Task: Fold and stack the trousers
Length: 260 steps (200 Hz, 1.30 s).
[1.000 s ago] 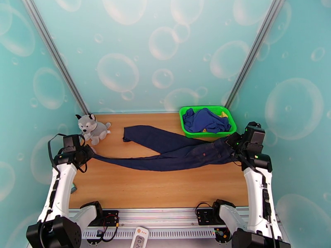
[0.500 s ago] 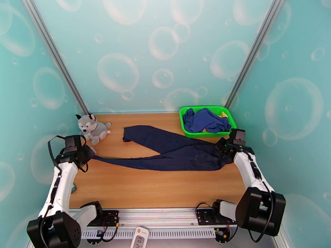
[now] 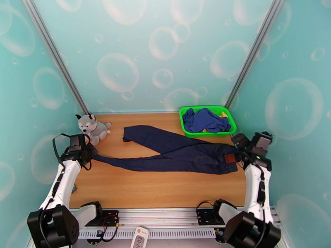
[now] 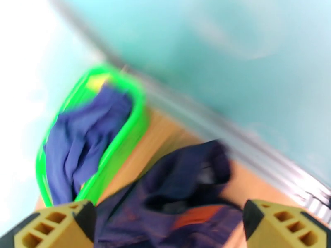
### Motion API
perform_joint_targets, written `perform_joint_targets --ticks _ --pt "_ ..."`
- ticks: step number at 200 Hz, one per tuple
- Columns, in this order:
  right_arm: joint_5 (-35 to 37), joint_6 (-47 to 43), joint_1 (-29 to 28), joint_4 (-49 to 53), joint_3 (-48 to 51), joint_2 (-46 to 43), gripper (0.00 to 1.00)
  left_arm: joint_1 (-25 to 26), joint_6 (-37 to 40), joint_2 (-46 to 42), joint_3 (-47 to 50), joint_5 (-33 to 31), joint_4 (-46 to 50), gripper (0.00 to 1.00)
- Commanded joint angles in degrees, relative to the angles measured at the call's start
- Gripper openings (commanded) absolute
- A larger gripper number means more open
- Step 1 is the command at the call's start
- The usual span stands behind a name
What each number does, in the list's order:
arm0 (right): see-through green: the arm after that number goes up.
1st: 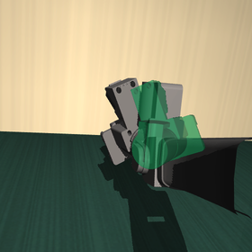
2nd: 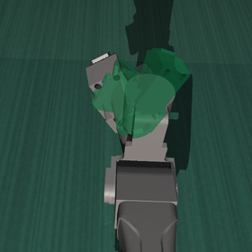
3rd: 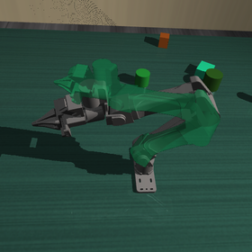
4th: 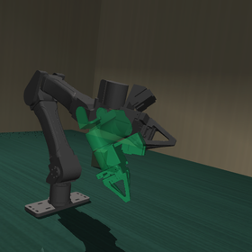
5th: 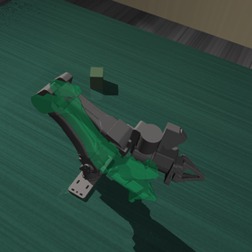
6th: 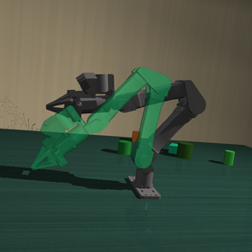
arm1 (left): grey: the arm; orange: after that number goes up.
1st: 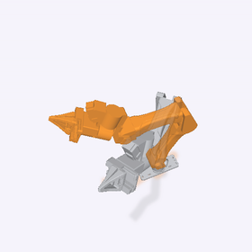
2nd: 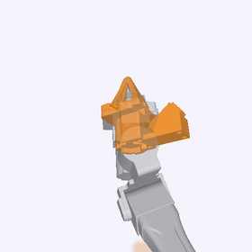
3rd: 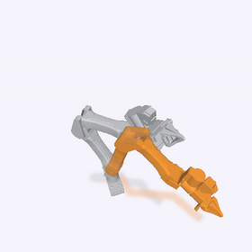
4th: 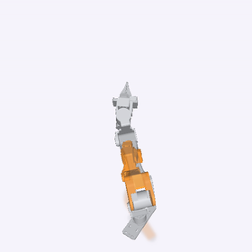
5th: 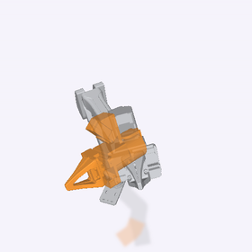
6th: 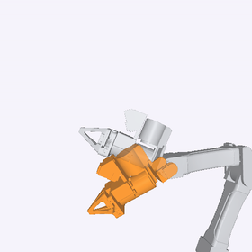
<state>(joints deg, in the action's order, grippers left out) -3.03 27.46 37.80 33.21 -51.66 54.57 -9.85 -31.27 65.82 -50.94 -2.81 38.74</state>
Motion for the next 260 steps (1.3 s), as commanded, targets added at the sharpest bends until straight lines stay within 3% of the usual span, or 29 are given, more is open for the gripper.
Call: perform_joint_targets --ticks 1,23,35,130,218,240,260 --pt "-4.5 1.6 1.2 8.8 3.9 -0.1 0.99 0.9 0.8 0.5 0.0 -1.3 -1.3 0.00" --pt "-12.7 8.5 4.4 6.7 12.2 -3.7 0.99 2.1 0.3 0.6 0.5 -0.9 -2.2 0.00" --pt "-13.7 10.6 4.6 5.5 15.4 -4.9 0.97 2.7 0.0 0.8 0.7 -0.7 -2.6 0.00" --pt "-7.4 11.6 5.3 -7.5 23.8 6.0 0.94 3.4 0.7 0.3 2.4 -0.1 -3.4 0.00" --pt "-7.0 11.9 6.7 -19.3 24.6 13.7 0.91 3.3 1.6 -0.3 2.4 -1.0 -2.3 0.00" --pt "-8.5 12.0 6.7 -21.1 23.9 17.5 0.83 3.3 1.7 -0.9 2.8 -1.0 -1.8 0.00" --pt "-10.4 12.6 6.6 -22.6 24.3 19.5 0.65 3.2 1.9 -1.4 2.8 -1.5 -1.4 0.00"
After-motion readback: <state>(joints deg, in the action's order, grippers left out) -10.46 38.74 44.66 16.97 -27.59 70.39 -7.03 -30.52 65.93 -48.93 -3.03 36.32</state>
